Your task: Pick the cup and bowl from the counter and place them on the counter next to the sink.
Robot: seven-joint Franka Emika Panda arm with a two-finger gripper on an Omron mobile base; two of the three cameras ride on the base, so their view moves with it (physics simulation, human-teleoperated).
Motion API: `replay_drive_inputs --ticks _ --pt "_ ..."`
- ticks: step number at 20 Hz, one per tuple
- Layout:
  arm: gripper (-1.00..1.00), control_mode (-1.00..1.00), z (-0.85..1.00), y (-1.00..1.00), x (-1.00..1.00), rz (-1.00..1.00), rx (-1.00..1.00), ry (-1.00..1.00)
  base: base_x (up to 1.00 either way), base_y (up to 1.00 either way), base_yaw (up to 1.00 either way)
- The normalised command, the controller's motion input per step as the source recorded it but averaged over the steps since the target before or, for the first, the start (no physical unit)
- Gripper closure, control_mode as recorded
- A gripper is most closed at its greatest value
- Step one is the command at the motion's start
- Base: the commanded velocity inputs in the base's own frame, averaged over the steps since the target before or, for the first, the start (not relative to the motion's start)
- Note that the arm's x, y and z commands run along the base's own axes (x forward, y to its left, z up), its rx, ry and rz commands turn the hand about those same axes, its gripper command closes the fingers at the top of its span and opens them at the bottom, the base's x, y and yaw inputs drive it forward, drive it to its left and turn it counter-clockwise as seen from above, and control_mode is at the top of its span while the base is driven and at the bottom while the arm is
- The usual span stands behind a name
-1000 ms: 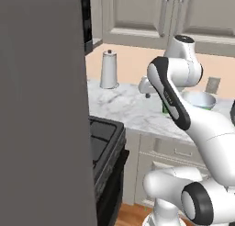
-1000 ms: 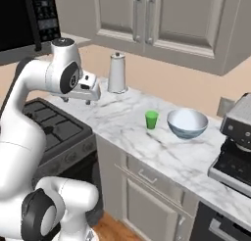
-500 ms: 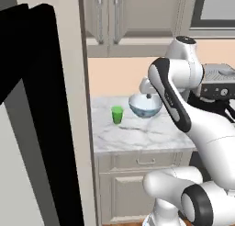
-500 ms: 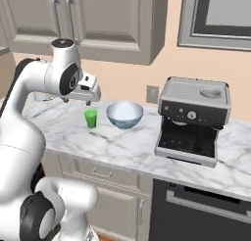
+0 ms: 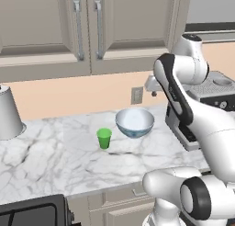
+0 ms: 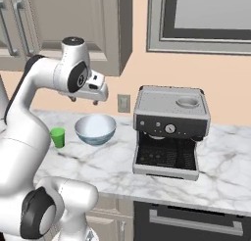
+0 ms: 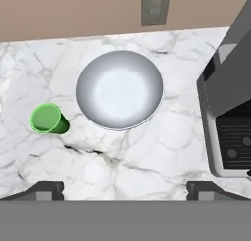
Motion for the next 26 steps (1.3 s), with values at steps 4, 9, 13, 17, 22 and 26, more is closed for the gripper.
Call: replay_drive_inputs --ticks 4,9,13,17,22,26 --pt "-1.0 1.0 0.0 0.0 0.0 0.0 0.0 0.0 0.0 0.0 0.0" --pt "-1.0 1.0 0.0 0.0 0.0 0.0 0.0 0.0 0.0 0.0 0.0" --pt "-1.0 -1.0 0.0 0.0 0.0 0.0 0.0 0.0 0.0 0.0 0.0" --pt "-1.0 -1.0 -0.02 0.12 0.0 0.0 0.0 -0.01 0.0 0.0 0.0" --pt "-1.0 -1.0 -0.14 0.89 0.0 0.02 -0.06 -0.06 0.0 0.0 0.0" --pt "-1.0 -1.0 -0.44 0.98 -0.02 0.06 0.0 -0.04 0.0 0.0 0.0"
